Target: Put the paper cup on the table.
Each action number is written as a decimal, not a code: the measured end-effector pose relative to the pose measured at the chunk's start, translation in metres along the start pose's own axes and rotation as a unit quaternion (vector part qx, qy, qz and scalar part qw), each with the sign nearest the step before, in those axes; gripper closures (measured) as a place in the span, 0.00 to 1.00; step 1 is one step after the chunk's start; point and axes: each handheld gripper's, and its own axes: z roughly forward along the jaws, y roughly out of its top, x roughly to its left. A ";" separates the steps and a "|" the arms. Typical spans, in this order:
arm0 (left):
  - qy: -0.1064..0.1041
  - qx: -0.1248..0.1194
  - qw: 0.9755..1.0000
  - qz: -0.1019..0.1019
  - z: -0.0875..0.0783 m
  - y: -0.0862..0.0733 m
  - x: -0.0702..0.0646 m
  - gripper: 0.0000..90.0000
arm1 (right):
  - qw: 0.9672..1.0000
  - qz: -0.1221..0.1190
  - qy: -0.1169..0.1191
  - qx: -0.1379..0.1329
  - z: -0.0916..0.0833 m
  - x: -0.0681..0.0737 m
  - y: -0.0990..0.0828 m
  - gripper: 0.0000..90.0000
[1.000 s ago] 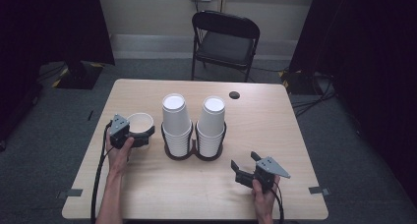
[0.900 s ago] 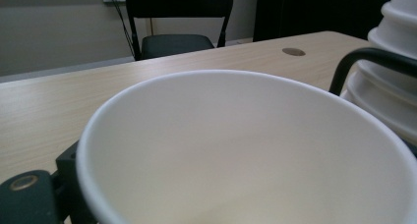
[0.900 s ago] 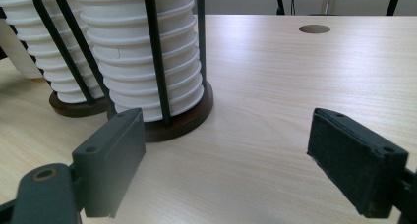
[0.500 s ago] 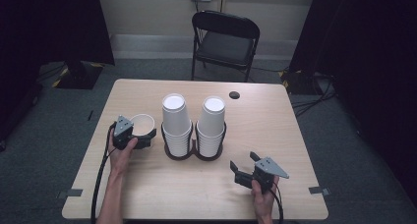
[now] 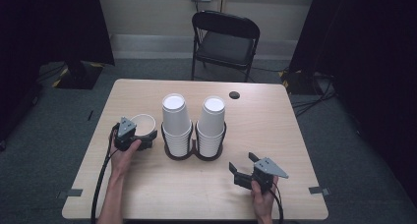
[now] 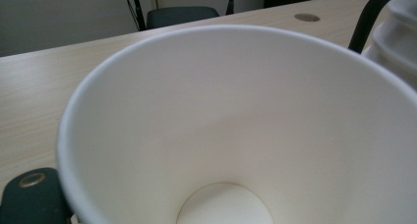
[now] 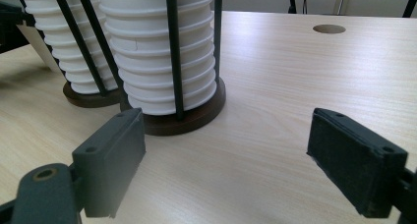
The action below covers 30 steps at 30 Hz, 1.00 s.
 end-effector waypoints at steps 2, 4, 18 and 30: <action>-0.002 0.009 1.000 -0.006 0.002 -0.002 0.001 0.13 | 1.000 0.000 -0.001 0.000 0.000 0.000 0.000 0.15; -0.002 0.013 1.000 -0.008 0.003 -0.002 0.000 0.13 | 1.000 0.000 -0.001 0.000 0.000 0.000 0.000 0.15; 0.001 0.043 0.999 -0.018 0.001 -0.011 -0.002 0.17 | 1.000 -0.001 0.004 0.005 0.001 0.000 0.000 0.16; 0.005 0.054 0.998 -0.023 -0.007 -0.022 -0.007 0.17 | 1.000 0.000 0.011 0.005 0.001 -0.001 0.000 0.15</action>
